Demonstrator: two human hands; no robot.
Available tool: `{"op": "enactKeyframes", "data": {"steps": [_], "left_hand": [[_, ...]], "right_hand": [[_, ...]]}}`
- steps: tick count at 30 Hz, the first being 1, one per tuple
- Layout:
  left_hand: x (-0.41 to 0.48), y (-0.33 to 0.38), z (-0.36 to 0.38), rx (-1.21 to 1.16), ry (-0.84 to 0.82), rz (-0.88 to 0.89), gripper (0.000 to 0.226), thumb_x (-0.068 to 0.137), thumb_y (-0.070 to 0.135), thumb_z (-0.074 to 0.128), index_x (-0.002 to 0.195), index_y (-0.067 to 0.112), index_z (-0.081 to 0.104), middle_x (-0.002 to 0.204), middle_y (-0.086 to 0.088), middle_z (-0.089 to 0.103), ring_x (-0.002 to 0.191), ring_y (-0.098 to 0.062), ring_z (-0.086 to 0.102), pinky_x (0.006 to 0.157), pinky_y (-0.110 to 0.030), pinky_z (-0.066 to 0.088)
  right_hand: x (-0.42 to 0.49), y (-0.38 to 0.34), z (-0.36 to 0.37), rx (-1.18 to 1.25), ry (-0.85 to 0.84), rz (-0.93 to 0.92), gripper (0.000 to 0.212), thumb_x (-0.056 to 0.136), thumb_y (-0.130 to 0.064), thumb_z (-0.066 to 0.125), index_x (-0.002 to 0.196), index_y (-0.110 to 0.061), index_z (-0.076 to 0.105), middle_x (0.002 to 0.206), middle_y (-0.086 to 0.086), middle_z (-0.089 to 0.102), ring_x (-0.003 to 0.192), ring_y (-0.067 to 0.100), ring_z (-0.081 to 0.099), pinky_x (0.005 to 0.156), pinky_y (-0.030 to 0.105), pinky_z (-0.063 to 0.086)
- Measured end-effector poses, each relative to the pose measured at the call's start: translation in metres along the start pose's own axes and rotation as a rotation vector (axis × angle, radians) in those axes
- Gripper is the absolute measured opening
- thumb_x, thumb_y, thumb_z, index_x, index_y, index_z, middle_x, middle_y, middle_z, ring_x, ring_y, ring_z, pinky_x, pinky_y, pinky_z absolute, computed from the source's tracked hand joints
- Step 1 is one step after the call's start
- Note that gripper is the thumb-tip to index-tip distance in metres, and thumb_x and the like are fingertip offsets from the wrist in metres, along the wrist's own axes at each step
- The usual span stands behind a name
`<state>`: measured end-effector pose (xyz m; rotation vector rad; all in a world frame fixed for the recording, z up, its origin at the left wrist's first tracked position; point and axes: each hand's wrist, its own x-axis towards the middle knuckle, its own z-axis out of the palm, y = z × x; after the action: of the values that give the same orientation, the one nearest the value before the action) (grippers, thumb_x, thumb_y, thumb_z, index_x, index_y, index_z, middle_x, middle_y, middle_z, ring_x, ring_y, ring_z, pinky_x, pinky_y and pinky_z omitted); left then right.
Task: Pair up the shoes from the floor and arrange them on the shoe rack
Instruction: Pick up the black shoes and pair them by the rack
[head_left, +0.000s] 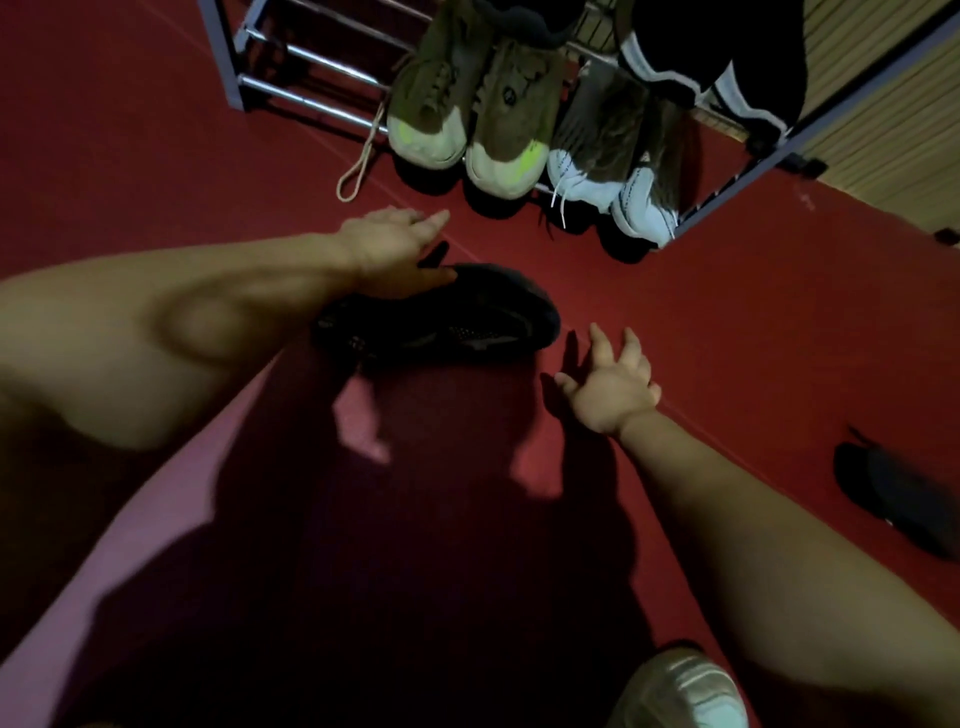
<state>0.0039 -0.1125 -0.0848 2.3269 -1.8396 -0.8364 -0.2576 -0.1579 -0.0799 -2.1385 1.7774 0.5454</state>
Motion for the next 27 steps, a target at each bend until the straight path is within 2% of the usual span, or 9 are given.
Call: {"op": "enactKeyframes", "data": {"steps": [4,8,13,19,23,27], "left_hand": [[-0.005,-0.003,0.0,0.076,0.104,-0.138,0.073,0.094,0.058,0.033,0.15,0.034,-0.007,0.16,-0.006,-0.007,0.146,-0.03,-0.01,0.117,-0.046,-0.004],[-0.014,-0.003,-0.001,0.14,0.083,-0.219,0.075,0.093,0.061,0.03,0.15,0.034,-0.01,0.159,-0.007,-0.012,0.144,-0.033,-0.015,0.116,-0.048,-0.006],[-0.017,0.03,-0.001,0.227,-0.01,-0.165,0.08,0.091,0.063,0.034,0.15,0.032,-0.012,0.158,-0.008,-0.018,0.143,-0.034,-0.021,0.115,-0.051,-0.009],[0.003,0.099,0.018,0.345,-0.081,-0.079,0.083,0.09,0.064,0.037,0.15,0.03,-0.009,0.158,-0.009,-0.017,0.143,-0.034,-0.02,0.114,-0.05,-0.009],[0.026,0.154,0.048,0.403,-0.213,-0.066,0.085,0.09,0.064,0.036,0.151,0.027,-0.011,0.158,-0.007,-0.019,0.143,-0.033,-0.022,0.114,-0.052,-0.01],[0.05,0.207,0.084,0.493,-0.267,0.087,0.085,0.091,0.064,0.033,0.15,0.024,-0.013,0.157,-0.01,-0.021,0.142,-0.034,-0.023,0.113,-0.053,-0.011]], "right_hand": [[0.011,-0.007,-0.009,0.002,0.016,-0.068,0.077,0.092,-0.05,0.049,0.151,-0.032,0.003,0.158,0.008,-0.011,0.145,0.029,0.002,0.115,0.051,0.011],[0.026,-0.011,-0.022,0.001,0.055,-0.104,0.079,0.089,-0.056,0.049,0.15,-0.033,0.005,0.158,0.007,-0.008,0.145,0.029,0.004,0.114,0.05,0.012],[0.043,-0.005,-0.038,-0.033,0.078,-0.166,0.081,0.088,-0.056,0.052,0.151,-0.032,0.005,0.158,0.008,-0.007,0.144,0.03,0.004,0.113,0.05,0.011],[0.057,0.027,-0.045,0.0,0.066,-0.149,0.079,0.09,-0.045,0.055,0.151,-0.032,0.008,0.158,0.008,-0.007,0.145,0.03,0.004,0.114,0.05,0.011],[0.063,0.078,-0.046,0.041,0.047,-0.082,0.078,0.089,-0.041,0.057,0.15,-0.032,0.009,0.158,0.008,-0.008,0.145,0.029,0.002,0.114,0.05,0.011],[0.07,0.153,-0.045,0.065,-0.002,0.062,0.08,0.089,-0.042,0.057,0.151,-0.031,0.007,0.158,0.009,-0.009,0.146,0.029,-0.001,0.114,0.051,0.009]]}}
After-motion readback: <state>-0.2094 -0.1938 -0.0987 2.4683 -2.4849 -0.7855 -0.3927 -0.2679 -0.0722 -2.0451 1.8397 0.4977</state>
